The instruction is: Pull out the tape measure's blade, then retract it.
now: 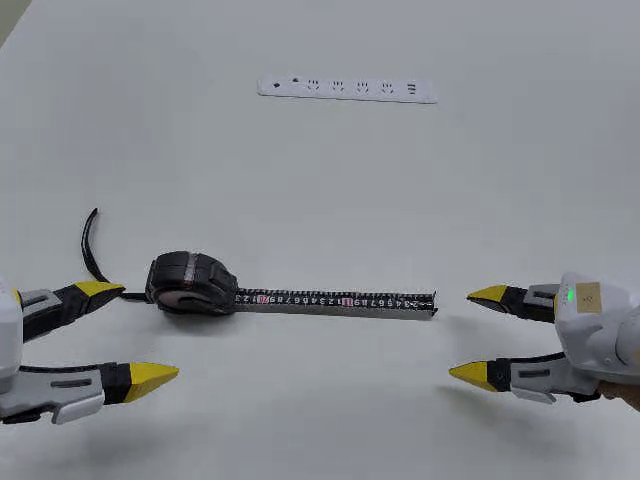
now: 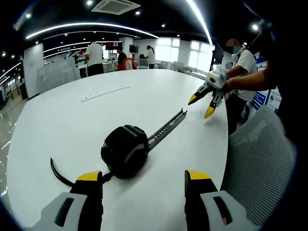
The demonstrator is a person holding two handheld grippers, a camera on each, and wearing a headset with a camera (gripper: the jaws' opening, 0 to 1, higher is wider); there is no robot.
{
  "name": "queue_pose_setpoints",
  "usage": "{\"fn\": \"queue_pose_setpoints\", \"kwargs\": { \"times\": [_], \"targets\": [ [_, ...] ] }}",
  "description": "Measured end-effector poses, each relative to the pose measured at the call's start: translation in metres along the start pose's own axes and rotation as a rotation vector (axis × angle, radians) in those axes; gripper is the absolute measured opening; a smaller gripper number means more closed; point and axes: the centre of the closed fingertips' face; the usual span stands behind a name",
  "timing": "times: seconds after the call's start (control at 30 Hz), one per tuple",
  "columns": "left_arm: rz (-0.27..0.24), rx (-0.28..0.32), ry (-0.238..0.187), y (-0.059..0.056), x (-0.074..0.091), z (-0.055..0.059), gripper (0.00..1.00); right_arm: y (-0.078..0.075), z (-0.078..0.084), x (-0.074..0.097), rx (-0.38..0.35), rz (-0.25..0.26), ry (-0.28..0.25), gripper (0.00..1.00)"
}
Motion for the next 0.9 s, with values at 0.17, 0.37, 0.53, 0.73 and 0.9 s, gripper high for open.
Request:
{"fn": "queue_pose_setpoints", "kwargs": {
  "times": [0.17,0.37,0.53,0.73,0.9],
  "targets": [
    [-0.02,0.021,-0.037,-0.006,0.003,-0.005,0.69,0.004,-0.001,0.002,-0.034,0.026,-0.01,0.58],
    [-0.054,0.038,-0.071,-0.014,0.004,-0.008,0.74,0.01,-0.009,0.006,-0.089,0.068,-0.049,0.63],
    [-0.066,0.052,-0.068,-0.023,0.005,-0.008,0.77,0.011,-0.015,0.008,-0.146,0.126,-0.08,0.67],
    [-0.086,0.063,-0.071,-0.031,0.007,-0.014,0.82,0.016,-0.025,0.01,-0.218,0.168,-0.124,0.73],
    [-0.126,0.064,-0.07,-0.03,0.01,-0.017,0.86,0.021,-0.034,0.012,-0.262,0.204,-0.155,0.8]
  ]
}}
Point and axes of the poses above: the centre of the closed fingertips' face, and the gripper's own axes: x roughly backward along the fingers, y roughly to its left, z roughly out of its underside, and after that the axes turned 2 degrees about -y, right-handed
